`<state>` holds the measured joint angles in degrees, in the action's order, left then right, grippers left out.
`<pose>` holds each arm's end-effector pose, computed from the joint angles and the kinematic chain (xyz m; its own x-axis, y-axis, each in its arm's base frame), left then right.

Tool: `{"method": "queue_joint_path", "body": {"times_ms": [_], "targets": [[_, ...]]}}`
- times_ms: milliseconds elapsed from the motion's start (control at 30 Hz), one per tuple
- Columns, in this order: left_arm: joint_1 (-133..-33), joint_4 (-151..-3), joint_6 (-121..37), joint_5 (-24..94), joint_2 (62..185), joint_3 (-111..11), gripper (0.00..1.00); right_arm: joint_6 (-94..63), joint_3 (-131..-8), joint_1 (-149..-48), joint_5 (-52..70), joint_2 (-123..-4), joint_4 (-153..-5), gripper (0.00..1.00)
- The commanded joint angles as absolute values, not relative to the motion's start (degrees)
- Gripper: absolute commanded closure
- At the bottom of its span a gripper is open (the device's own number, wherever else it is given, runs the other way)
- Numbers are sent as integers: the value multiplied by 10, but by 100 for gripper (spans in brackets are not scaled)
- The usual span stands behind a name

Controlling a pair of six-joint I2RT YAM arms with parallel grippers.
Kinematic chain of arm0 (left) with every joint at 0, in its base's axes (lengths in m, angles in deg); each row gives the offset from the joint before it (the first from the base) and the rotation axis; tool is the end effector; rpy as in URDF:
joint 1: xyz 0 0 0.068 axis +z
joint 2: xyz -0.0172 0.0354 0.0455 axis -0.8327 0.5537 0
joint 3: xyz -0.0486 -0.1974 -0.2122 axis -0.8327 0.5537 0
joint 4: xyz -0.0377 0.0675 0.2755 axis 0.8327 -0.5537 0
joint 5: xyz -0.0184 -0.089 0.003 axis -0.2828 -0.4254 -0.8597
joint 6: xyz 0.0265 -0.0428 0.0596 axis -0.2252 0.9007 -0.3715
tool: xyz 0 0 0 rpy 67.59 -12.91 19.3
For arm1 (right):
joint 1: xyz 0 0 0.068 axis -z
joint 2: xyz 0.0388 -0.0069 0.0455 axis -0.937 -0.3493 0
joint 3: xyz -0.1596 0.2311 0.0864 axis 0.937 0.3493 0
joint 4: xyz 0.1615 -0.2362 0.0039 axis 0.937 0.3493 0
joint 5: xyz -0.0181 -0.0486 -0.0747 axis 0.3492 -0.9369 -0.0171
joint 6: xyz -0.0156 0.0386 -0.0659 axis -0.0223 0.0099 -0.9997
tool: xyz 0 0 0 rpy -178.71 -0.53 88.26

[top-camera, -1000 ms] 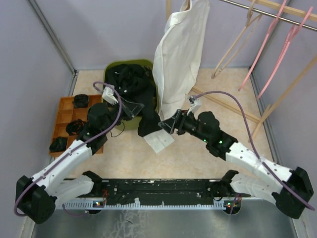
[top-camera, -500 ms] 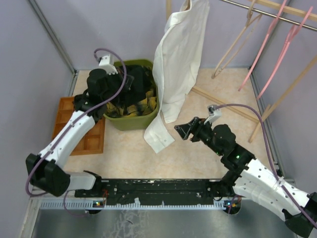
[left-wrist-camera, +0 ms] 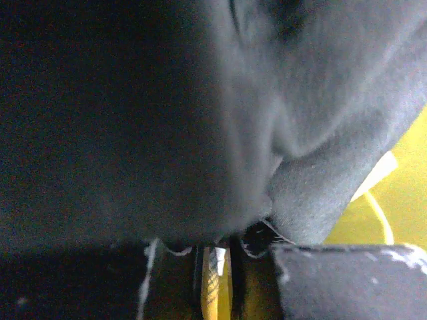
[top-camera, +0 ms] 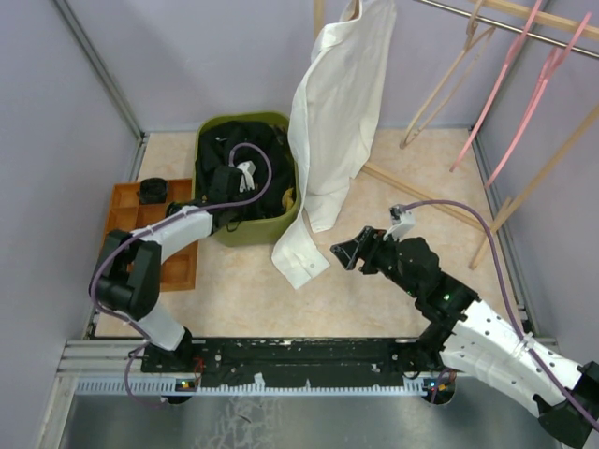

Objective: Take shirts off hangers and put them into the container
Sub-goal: Adjust the shirt in the bin.

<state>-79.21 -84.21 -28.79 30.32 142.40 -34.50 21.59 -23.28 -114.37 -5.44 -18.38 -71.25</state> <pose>0.3584 -0.1673 0.1855 -0.7923 -0.1149 -0.5992 0.2144 0.8671 -0.4497 0.1477 0.1362 0.2731 -0.5625 0.4103 -0.7178 -0.3246 0.6889 0.6481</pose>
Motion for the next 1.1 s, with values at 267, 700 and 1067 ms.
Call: {"method": "queue_joint_path", "body": {"times_ms": [267, 700, 1067], "targets": [[-794, -933, -276, 244, 1262, -348, 41, 218, -230, -1143, -74, -163, -705, 28], [-791, -948, -319, 262, 1149, -360, 22, 228, -215, -1143, -111, -112, -670, 23], [-760, -958, -346, 400, 1243, -457, 7, 236, -226, -1143, -112, -113, -647, 22]]}}
